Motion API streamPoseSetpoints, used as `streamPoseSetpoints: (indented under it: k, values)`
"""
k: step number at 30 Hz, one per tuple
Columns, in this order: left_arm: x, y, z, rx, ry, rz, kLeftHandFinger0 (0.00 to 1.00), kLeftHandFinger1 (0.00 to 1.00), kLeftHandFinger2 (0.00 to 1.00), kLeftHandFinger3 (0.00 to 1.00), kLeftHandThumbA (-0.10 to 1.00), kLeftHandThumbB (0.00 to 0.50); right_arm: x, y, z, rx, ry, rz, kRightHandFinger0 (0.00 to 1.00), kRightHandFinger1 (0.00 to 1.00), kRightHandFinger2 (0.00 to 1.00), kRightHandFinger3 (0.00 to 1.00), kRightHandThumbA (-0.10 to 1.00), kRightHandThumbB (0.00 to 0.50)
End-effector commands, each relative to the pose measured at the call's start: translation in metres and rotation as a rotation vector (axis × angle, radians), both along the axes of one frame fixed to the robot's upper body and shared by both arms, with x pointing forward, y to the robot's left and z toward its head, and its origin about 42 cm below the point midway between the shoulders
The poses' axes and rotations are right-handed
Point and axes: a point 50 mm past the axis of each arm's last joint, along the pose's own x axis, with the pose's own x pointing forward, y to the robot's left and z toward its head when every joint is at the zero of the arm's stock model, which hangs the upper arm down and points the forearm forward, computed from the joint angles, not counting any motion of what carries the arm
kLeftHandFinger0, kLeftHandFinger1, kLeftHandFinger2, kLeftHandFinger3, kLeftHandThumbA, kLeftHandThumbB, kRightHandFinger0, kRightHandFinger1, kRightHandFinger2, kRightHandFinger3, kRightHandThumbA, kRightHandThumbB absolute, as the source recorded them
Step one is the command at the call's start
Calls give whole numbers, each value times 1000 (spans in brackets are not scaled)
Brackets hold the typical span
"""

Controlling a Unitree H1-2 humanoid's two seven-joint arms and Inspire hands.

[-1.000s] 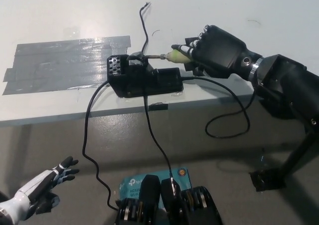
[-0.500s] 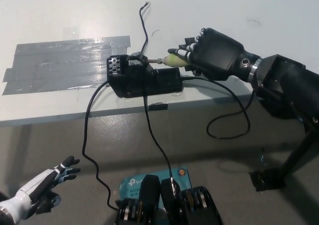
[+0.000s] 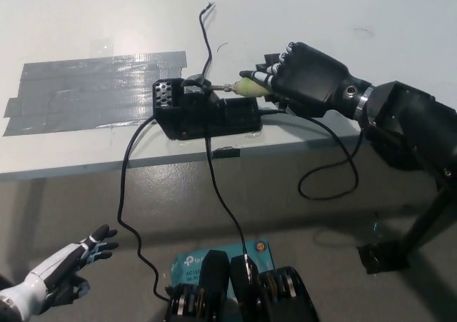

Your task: The robot uses its right hand to grab and lift the soldering gun kept on the middle of the table and puts it in its base

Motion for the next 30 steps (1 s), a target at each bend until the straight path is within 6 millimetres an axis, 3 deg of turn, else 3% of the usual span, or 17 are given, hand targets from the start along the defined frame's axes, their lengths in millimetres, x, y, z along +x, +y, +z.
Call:
streamPoseSetpoints:
  k: [1, 5, 8, 10, 11, 12, 15, 16, 17, 20, 22, 26, 27, 30]
  values:
    - [5, -3, 12, 7, -28, -17, 975, 1000, 1000, 1000, 1000, 271, 13, 9, 25, -84, -47, 18, 0, 0, 1, 410, -10, 184]
    - [7, -4, 13, 8, -33, -16, 966, 1000, 1000, 1000, 1000, 264, 18, 14, 29, -103, -83, 45, 0, 0, 13, 355, 94, 185]
    - [8, -4, 14, 14, -34, -20, 953, 1000, 1000, 1000, 1000, 268, 21, 17, 32, -125, -109, 67, 0, 0, 34, 379, 61, 200]
    - [9, -3, 13, 14, -31, -18, 964, 1000, 1000, 1000, 1000, 307, 22, 26, 44, -147, -125, 87, 0, 0, 82, 383, -29, 191]
    - [8, -4, 15, 27, -40, -22, 945, 998, 1000, 1000, 1000, 274, 23, 32, 50, -179, -131, 91, 0, 0, 89, 398, 28, 190]
    - [8, -4, 15, 26, -41, -24, 946, 1000, 1000, 1000, 1000, 263, 24, 34, 52, -182, -135, 98, 0, 0, 91, 436, 35, 227]
    - [10, -4, 18, 33, -45, -31, 952, 1000, 1000, 1000, 1000, 241, 26, 36, 61, -200, -125, 85, 0, 0, 107, 441, -2, 228]
    - [10, -4, 18, 34, -46, -32, 962, 1000, 1000, 1000, 1000, 242, 27, 37, 65, -237, -129, 81, 0, 0, 135, 496, 9, 205]
    - [10, -4, 18, 35, -46, -33, 971, 1000, 1000, 1000, 1000, 253, 27, 36, 68, -275, -128, 74, 0, 0, 155, 510, 15, 227]
    - [11, -4, 20, 34, -50, -36, 991, 1000, 1000, 1000, 1000, 249, 24, 30, 68, -291, -125, 92, 0, 0, 156, 421, 14, 277]
    - [11, -4, 21, 38, -53, -38, 992, 1000, 1000, 1000, 1000, 238, 22, 27, 68, -333, -97, 83, 0, 0, 191, 430, -34, 293]
    - [13, -6, 24, 51, -61, -52, 989, 1000, 1000, 1000, 1000, 226, 22, 21, 67, -340, -75, 64, 0, 0, 166, 467, -13, 292]
    - [14, -6, 24, 52, -60, -55, 997, 1000, 1000, 1000, 1000, 223, 24, 21, 69, -342, -96, 73, 0, 0, 133, 515, 38, 267]
    - [15, -6, 26, 63, -64, -61, 1000, 1000, 1000, 1000, 1000, 212, 27, 28, 75, -342, -153, 107, 0, 0, 138, 492, -30, 284]
